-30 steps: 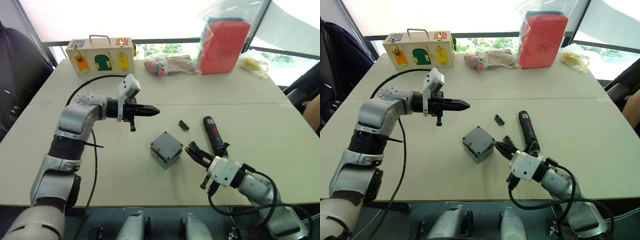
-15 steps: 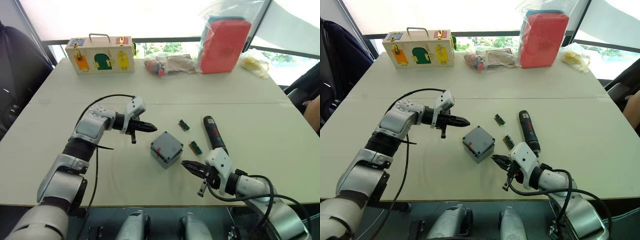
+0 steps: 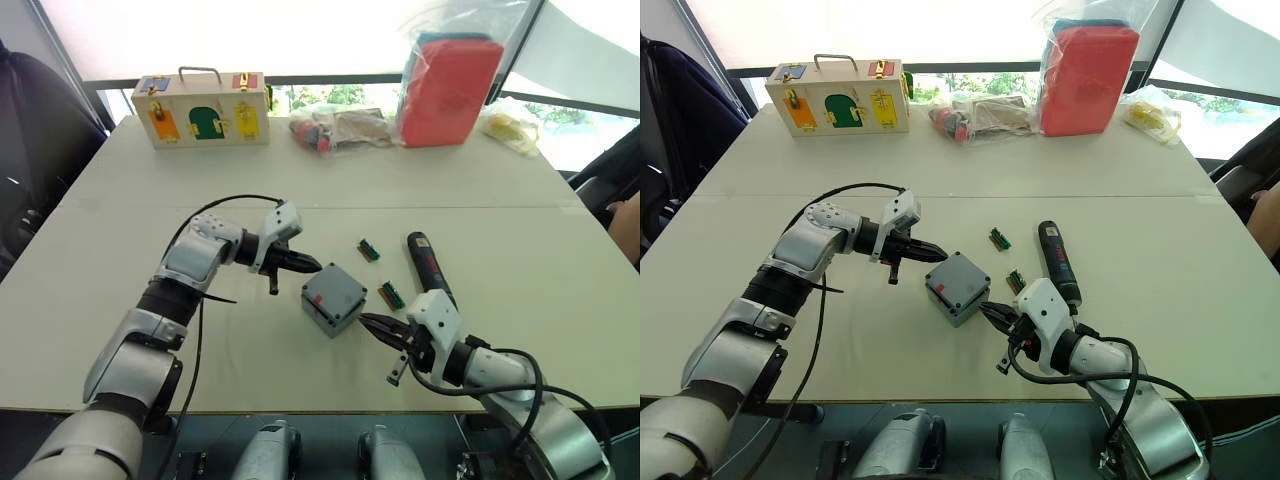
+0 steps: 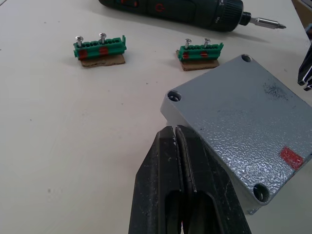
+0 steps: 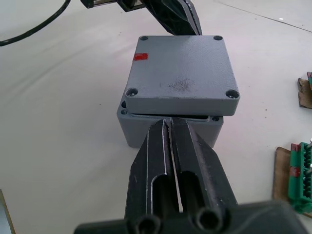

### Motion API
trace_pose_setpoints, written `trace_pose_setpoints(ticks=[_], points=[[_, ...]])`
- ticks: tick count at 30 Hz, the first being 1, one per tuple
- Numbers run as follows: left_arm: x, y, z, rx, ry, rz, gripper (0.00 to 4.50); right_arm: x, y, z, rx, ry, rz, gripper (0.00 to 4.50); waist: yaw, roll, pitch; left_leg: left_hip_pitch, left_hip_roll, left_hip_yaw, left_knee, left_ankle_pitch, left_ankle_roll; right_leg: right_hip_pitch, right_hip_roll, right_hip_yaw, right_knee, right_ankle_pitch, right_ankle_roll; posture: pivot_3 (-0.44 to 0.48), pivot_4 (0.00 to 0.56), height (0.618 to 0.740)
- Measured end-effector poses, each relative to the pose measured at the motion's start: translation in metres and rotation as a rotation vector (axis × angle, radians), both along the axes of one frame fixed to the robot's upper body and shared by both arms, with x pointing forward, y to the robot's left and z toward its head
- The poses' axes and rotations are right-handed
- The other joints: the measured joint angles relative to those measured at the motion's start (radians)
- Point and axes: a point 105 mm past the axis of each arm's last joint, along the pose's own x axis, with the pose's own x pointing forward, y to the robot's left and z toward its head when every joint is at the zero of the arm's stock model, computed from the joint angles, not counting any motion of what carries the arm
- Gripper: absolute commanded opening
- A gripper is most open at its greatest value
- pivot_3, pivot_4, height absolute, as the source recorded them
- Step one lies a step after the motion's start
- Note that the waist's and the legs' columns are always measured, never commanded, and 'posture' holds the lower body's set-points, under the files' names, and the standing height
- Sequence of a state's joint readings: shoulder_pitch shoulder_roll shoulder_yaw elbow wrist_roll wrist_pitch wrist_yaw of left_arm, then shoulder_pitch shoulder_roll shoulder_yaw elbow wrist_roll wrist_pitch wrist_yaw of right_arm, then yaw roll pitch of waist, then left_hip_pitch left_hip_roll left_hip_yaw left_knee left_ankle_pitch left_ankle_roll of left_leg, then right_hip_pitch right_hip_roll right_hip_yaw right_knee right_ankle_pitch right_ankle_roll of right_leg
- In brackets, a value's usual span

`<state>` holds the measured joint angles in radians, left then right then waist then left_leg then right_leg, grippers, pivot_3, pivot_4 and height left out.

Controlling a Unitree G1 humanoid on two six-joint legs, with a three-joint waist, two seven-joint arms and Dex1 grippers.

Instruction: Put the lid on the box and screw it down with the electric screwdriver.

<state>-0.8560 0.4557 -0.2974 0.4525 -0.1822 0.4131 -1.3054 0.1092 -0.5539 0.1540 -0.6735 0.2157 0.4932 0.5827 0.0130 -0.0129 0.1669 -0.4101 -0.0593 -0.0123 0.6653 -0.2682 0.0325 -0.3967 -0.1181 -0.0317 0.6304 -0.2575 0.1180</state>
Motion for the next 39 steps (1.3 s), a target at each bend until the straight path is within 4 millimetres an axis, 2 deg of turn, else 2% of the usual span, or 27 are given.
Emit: trace_pose_setpoints(ticks=[19, 39], points=[[-0.007, -0.003, 0.000, 0.007, 0.001, -0.013, 0.00, 0.007, 0.007, -0.007, -0.018, 0.009, 0.015, 0.07, 0.000, 0.000, 0.000, 0.000, 0.000, 0.000, 0.000, 0.000, 0.000, 0.000, 0.000, 0.000, 0.000, 0.000, 0.000, 0.000, 0.150, 0.740], [-0.015, 0.010, -0.006, 0.042, 0.019, 0.006, 0.00, 0.008, 0.008, -0.007, -0.028, 0.004, 0.027, 0.07, 0.000, 0.000, 0.000, 0.000, 0.000, 0.000, 0.000, 0.000, 0.000, 0.000, 0.000, 0.000, 0.000, 0.000, 0.000, 0.000, 0.150, 0.740]])
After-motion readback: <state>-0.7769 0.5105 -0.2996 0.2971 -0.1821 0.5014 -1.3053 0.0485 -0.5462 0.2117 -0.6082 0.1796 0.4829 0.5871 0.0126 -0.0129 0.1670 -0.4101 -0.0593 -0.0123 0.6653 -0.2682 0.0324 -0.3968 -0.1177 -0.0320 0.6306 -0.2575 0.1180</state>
